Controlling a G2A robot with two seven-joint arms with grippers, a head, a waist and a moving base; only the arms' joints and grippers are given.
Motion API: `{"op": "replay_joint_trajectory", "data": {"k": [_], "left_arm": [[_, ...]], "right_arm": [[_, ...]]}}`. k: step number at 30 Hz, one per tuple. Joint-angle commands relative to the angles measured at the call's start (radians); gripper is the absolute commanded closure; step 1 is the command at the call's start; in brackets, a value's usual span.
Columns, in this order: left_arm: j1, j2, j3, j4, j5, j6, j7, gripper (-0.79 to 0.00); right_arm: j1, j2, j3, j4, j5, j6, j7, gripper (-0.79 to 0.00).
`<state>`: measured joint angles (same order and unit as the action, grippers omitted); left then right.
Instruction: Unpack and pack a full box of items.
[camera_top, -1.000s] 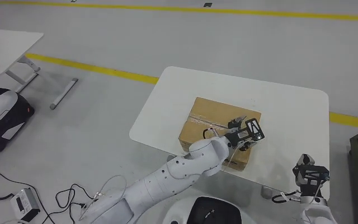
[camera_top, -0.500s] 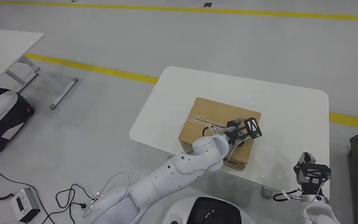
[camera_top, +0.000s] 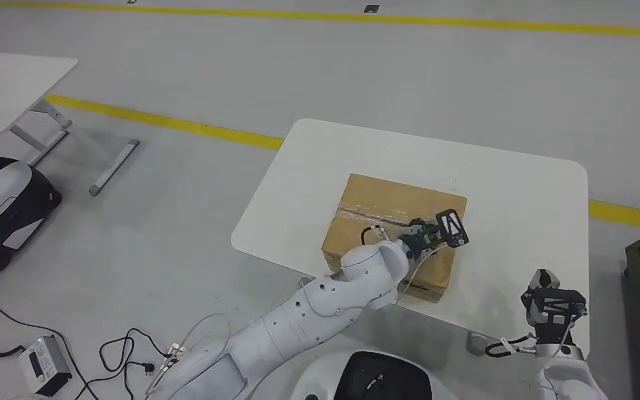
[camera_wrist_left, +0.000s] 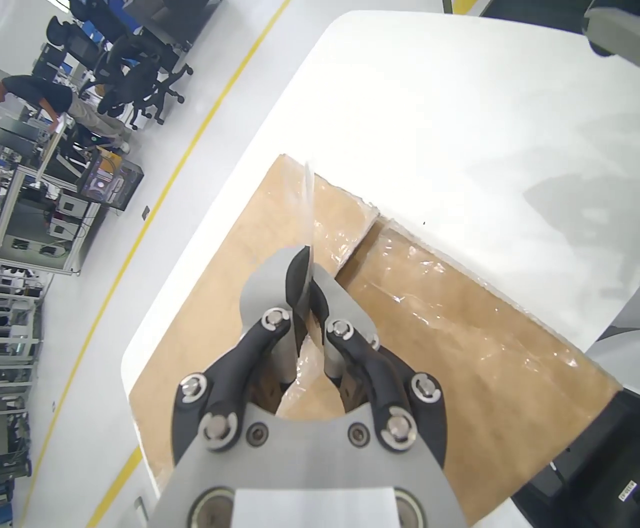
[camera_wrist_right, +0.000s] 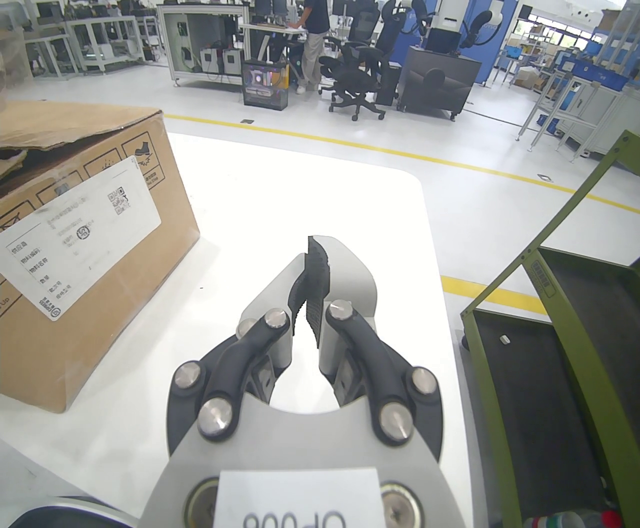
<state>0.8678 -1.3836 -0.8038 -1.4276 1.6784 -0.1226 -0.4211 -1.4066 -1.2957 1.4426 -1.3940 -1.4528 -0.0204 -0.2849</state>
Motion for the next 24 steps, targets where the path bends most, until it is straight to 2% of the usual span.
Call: {"op": "replay_joint_trajectory", "data": {"k": [1,9,13,17,24], "left_arm": [[0.015,0.006,-0.029,-0.032,-0.001,-0.001,0.014,0.000],[0.091,0.043,-0.211,-0.154,0.025,-0.013,0.046,0.000],[0.117,0.063,-0.313,-0.209,0.053,-0.047,0.054,0.000],[0.133,0.081,-0.423,-0.241,0.066,-0.066,0.059,0.000],[0.164,0.104,-0.569,-0.292,0.109,-0.094,0.074,0.000]], "right_arm": [[0.005,-0.001,-0.006,-0.003,-0.001,-0.004,0.002,0.000],[0.027,-0.004,-0.036,-0.013,-0.018,-0.014,0.009,0.000],[0.036,-0.006,-0.047,-0.019,-0.013,-0.033,0.013,0.000],[0.045,-0.007,-0.061,-0.026,-0.025,-0.039,0.018,0.000],[0.051,-0.009,-0.078,-0.032,-0.032,-0.043,0.024,0.000]]}}
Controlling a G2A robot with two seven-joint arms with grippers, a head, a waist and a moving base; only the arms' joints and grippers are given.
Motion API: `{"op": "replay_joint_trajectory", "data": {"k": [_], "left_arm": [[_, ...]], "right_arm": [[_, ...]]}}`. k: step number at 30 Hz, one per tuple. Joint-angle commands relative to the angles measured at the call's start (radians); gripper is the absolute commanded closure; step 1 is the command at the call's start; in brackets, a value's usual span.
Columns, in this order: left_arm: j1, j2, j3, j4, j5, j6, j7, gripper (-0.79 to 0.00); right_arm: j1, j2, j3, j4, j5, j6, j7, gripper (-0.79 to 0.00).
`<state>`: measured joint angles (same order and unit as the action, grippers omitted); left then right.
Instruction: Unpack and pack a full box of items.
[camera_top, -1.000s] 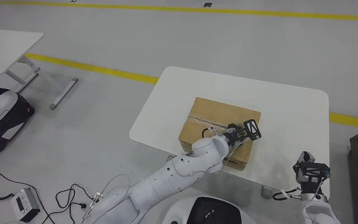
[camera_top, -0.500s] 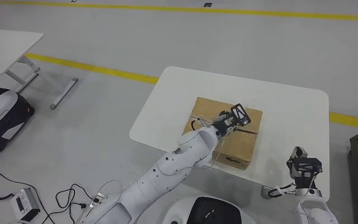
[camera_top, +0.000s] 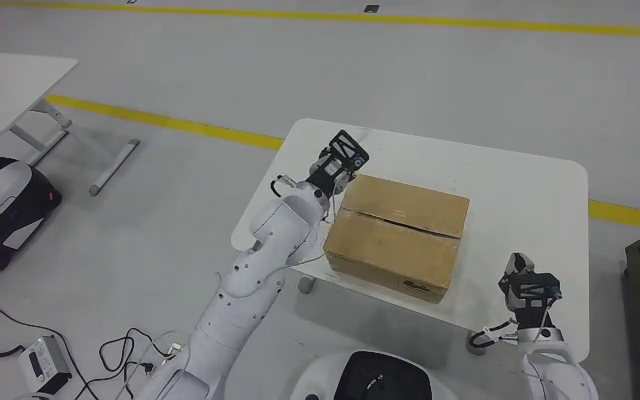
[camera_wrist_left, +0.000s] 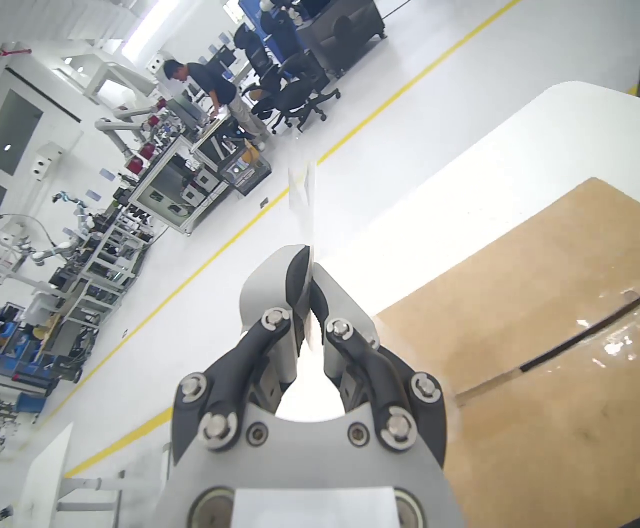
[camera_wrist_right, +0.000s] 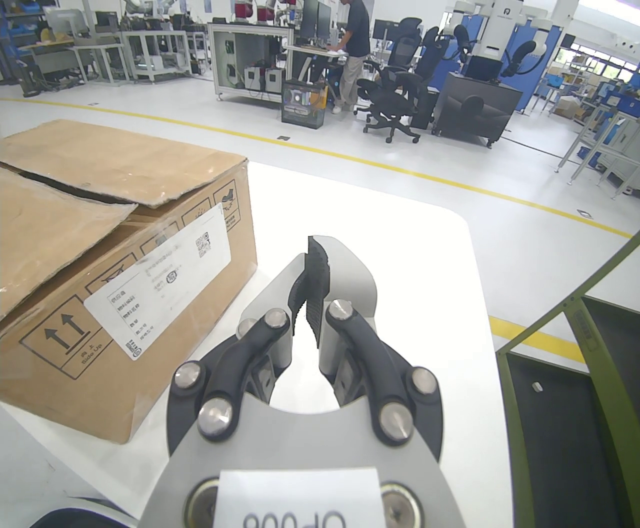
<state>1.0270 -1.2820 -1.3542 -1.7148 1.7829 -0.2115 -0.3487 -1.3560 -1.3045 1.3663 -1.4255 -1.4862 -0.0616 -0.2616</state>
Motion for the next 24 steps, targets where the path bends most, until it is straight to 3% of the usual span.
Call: {"op": "replay_joint_trajectory", "data": {"k": [1,13,22,23,24], "left_arm": [[0.011,0.005,-0.036,-0.007,0.007,-0.004,0.000,0.000],[0.056,0.024,-0.213,0.006,-0.046,0.026,0.008,-0.009],[0.061,0.029,-0.239,0.037,-0.036,0.057,0.001,0.000],[0.063,0.030,-0.238,0.040,-0.018,0.063,-0.002,-0.031],[0.064,0.030,-0.236,0.044,-0.010,0.071,-0.006,-0.292]], "right_arm": [[0.002,0.000,-0.003,-0.002,0.001,-0.005,0.002,0.000],[0.001,-0.001,-0.015,-0.017,-0.022,0.001,0.014,0.000],[-0.009,0.002,-0.002,-0.038,-0.030,0.002,0.023,0.000],[-0.011,0.002,-0.002,-0.040,-0.029,0.003,0.023,0.000],[-0.012,0.002,-0.003,-0.043,-0.028,0.003,0.024,0.000]]}}
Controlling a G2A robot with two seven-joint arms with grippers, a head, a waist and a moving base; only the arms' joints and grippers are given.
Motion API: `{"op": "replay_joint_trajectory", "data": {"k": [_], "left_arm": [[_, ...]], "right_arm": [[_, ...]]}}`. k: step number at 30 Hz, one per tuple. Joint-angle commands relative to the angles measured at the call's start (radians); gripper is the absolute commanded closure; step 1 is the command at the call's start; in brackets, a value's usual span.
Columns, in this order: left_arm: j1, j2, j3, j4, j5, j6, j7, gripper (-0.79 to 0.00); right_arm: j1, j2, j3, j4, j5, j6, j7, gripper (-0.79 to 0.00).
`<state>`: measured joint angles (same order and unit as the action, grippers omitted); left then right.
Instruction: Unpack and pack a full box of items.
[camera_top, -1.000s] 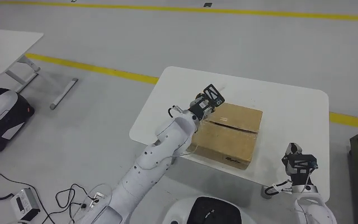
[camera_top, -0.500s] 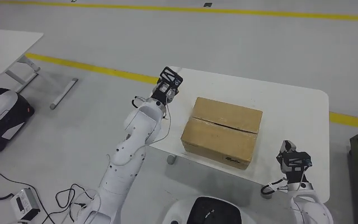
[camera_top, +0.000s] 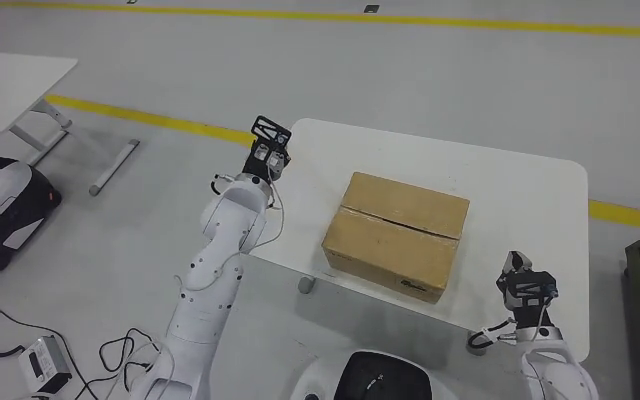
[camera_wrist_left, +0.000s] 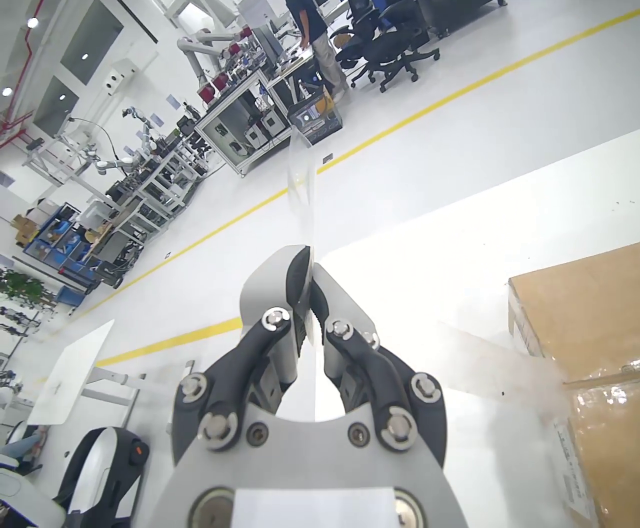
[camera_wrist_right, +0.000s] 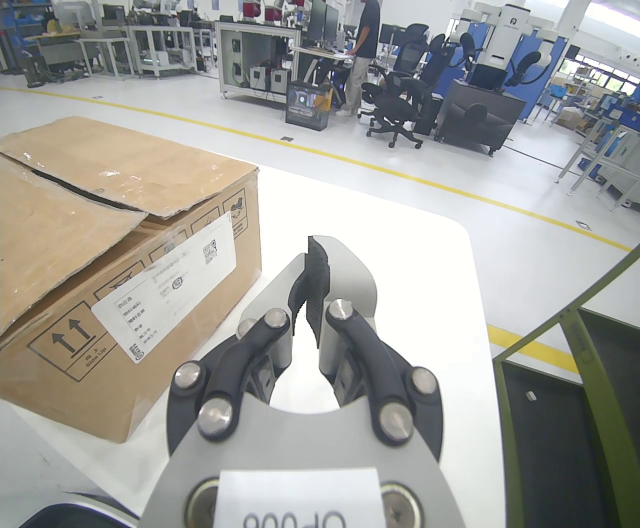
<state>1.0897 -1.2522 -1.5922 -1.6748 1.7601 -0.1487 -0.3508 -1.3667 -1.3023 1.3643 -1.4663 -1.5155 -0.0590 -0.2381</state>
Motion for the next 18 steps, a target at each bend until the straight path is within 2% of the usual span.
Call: {"op": "replay_joint_trajectory", "data": {"k": [1,7,18], "left_arm": [[0.003,0.000,0.003,0.008,0.010,0.016,-0.008,-0.785],[0.007,0.002,-0.009,0.023,0.019,0.041,-0.023,-0.785],[0.038,0.017,-0.134,0.031,0.011,0.063,-0.039,-0.785]], "right_arm": [[-0.002,0.000,-0.001,-0.004,0.001,0.001,0.001,0.000],[-0.008,0.000,-0.004,-0.012,-0.001,0.001,0.001,0.000],[-0.011,0.001,0.003,-0.018,-0.002,0.006,0.007,0.000]]}}
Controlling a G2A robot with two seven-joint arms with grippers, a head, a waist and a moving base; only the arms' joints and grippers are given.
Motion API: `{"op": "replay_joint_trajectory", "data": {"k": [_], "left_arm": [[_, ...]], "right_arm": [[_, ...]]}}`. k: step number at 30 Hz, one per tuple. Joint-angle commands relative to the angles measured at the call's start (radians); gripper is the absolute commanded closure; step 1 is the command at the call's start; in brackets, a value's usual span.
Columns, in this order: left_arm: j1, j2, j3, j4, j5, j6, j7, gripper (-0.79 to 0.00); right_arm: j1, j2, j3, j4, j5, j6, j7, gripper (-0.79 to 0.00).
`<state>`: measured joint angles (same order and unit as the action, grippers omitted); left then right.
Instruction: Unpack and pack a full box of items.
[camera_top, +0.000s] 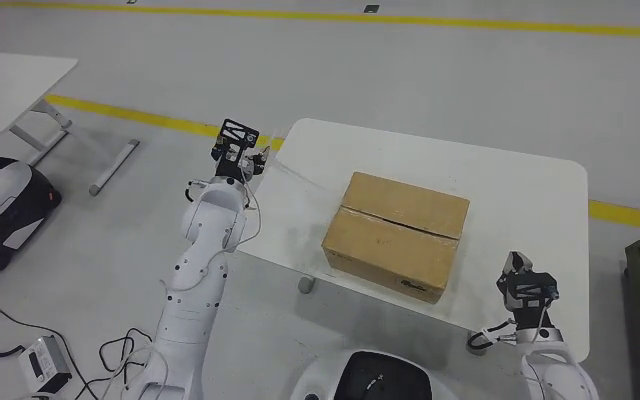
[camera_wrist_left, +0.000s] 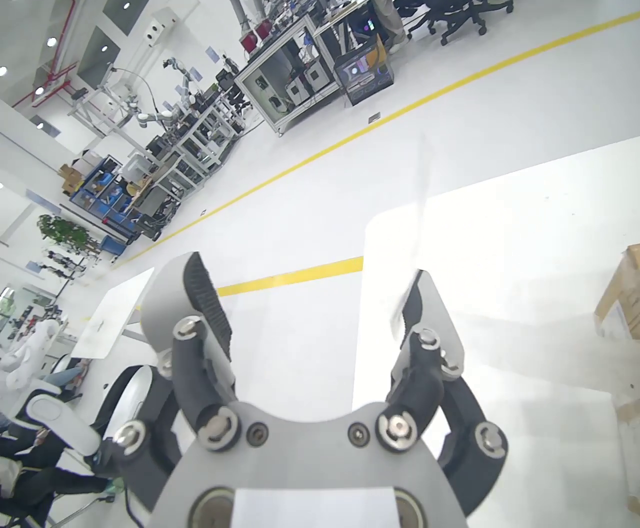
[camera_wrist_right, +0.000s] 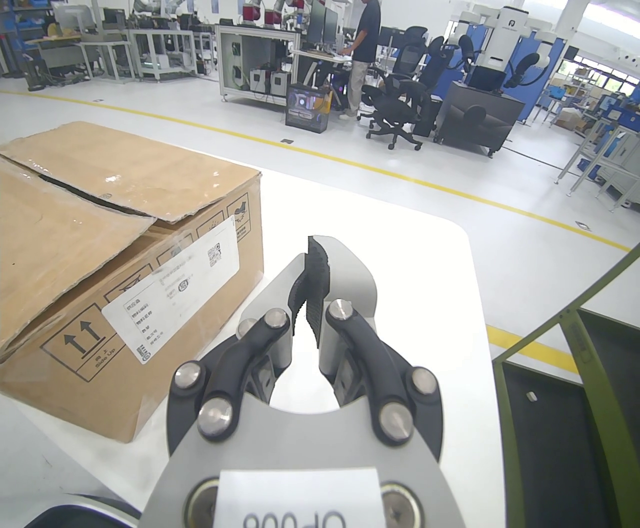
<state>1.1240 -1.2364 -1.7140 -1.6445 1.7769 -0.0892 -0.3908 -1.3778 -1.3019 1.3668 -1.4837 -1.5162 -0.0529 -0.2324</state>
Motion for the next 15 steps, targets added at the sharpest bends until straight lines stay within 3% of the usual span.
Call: {"op": "replay_joint_trajectory", "data": {"k": [1,6,15], "left_arm": [[0.009,0.002,-0.025,0.002,-0.014,0.007,0.000,-0.785],[0.024,0.008,-0.071,0.001,-0.036,-0.002,0.003,-0.785],[0.042,0.009,-0.065,-0.012,-0.111,-0.034,0.016,-0.785]], "right_arm": [[0.000,0.000,0.002,-0.001,-0.001,0.000,0.003,0.000],[0.000,0.002,0.014,-0.012,0.010,-0.002,0.009,0.000],[0.001,0.001,0.006,-0.049,0.046,-0.045,0.008,0.000]]}}
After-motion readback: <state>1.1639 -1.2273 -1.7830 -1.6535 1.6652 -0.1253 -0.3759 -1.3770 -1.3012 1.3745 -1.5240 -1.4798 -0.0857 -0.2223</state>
